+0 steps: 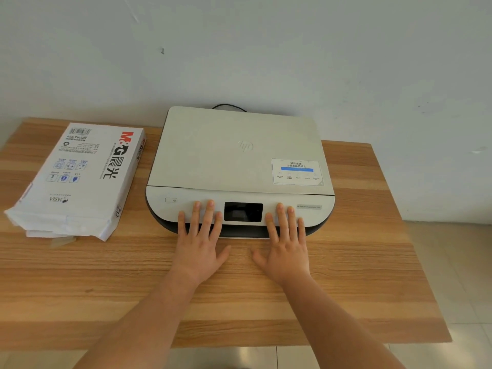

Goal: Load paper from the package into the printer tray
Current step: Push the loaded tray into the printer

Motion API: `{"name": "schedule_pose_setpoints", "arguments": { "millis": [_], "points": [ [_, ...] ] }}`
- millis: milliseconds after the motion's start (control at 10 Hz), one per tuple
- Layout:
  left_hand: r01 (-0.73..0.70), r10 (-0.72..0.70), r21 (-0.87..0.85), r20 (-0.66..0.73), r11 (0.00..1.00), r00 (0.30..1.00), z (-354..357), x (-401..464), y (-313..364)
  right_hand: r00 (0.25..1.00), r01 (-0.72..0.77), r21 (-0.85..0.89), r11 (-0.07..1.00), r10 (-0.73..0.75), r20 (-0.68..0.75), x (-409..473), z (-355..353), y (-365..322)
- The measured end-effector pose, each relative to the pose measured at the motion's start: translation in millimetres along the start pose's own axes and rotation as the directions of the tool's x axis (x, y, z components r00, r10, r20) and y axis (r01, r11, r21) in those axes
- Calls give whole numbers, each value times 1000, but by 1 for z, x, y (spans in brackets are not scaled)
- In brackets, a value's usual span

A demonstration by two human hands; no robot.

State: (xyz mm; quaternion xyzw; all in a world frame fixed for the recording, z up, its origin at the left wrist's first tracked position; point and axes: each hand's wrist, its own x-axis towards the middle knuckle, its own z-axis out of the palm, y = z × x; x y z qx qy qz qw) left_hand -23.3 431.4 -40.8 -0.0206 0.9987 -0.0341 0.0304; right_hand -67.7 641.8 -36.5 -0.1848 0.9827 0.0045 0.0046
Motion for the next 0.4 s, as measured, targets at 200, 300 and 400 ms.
{"name": "schedule_pose_setpoints", "arguments": {
  "millis": [200,300,400],
  "points": [
    [-19,22,-23,115,1000,993,-24,-8,-4,994,6,106,994,-18,111,-7,-27,-2],
    [-46,49,-28,143,999,989,-42,-12,-6,988,4,132,991,-24,151,-10,-45,-4],
    [-45,52,-43,177,998,983,-63,-17,-8,985,19,147,989,-43,165,-12,-64,-6]
  ]
}}
